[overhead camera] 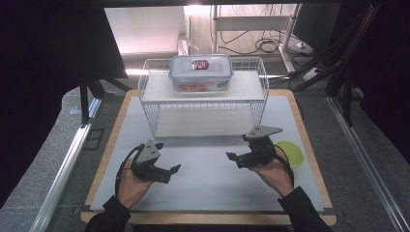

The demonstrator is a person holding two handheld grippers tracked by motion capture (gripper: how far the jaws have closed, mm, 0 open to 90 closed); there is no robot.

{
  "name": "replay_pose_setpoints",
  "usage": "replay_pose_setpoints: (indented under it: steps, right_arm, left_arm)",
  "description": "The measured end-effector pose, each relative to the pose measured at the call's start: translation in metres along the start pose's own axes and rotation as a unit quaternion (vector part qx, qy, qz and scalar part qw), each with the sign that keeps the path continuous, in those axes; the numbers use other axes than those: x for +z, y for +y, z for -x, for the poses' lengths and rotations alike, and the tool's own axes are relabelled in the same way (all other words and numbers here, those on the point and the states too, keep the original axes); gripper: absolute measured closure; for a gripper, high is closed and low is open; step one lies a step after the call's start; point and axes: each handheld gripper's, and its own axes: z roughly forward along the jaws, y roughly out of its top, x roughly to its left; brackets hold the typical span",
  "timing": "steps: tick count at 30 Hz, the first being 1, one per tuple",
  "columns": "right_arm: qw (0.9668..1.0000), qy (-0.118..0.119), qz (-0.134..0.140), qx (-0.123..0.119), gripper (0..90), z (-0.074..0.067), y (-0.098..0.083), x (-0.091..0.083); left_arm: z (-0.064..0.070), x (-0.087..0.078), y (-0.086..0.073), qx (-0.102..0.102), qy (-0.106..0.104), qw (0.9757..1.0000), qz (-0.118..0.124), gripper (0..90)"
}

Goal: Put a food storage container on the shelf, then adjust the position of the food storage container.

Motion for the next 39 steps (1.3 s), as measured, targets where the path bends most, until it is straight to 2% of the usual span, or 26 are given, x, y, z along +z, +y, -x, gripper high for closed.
replay_pose_setpoints:
  steps: [4,8,13,17,22,23,26,30,32,33,39]
  right_arm:
    - [0.9999,0.004,0.008,0.007,11.1,-0.005,-0.009,-0.004]
    - [0.9999,0.009,0.007,0.006,11.3,-0.011,-0.016,-0.005]
    - [0.9999,0.007,-0.009,-0.006,13.1,-0.019,-0.027,-0.003]
    - [0.9998,0.007,-0.018,-0.008,14.1,-0.02,-0.032,-0.003]
    - [0.9998,-0.003,-0.02,0.0,19.1,-0.016,-0.035,-0.007]
    - [0.9997,-0.009,-0.023,0.001,20.8,-0.015,-0.036,-0.007]
    - [0.9993,-0.026,-0.023,0.011,27.9,-0.01,-0.037,-0.012]
    - [0.9983,-0.047,-0.032,0.014,46.2,0.001,-0.037,-0.02]
    - [0.9974,-0.06,-0.038,0.013,52.0,0.007,-0.037,-0.025]
    - [0.9965,-0.069,-0.042,0.018,57.4,0.012,-0.038,-0.028]
    - [0.9942,-0.091,-0.052,0.024,75.7,0.031,-0.043,-0.044]
  left_arm:
    - [0.004,0.001,-0.007,0.003,-0.012,0.9999,-0.005,3.8]
    - [0.007,0.001,-0.013,0.003,-0.015,0.9998,-0.012,2.8]
    - [0.011,-0.001,-0.02,-0.001,-0.013,0.9997,-0.021,3.1]
    - [0.011,-0.001,-0.023,0.005,-0.016,0.9996,-0.023,2.3]
    - [0.009,-0.001,-0.025,-0.012,-0.026,0.9995,-0.011,0.9]
    - [0.009,-0.001,-0.025,-0.018,-0.029,0.9993,-0.011,0.8]
    - [0.009,0.001,-0.026,-0.018,-0.028,0.9992,-0.023,0.8]
    - [0.01,0.002,-0.026,-0.02,-0.025,0.9986,-0.042,1.8]
    - [0.009,0.003,-0.026,-0.022,-0.025,0.9983,-0.047,2.2]
    - [0.009,0.003,-0.027,-0.023,-0.025,0.9982,-0.049,2.3]
    - [0.01,0.003,-0.026,-0.023,-0.028,0.998,-0.052,3.5]
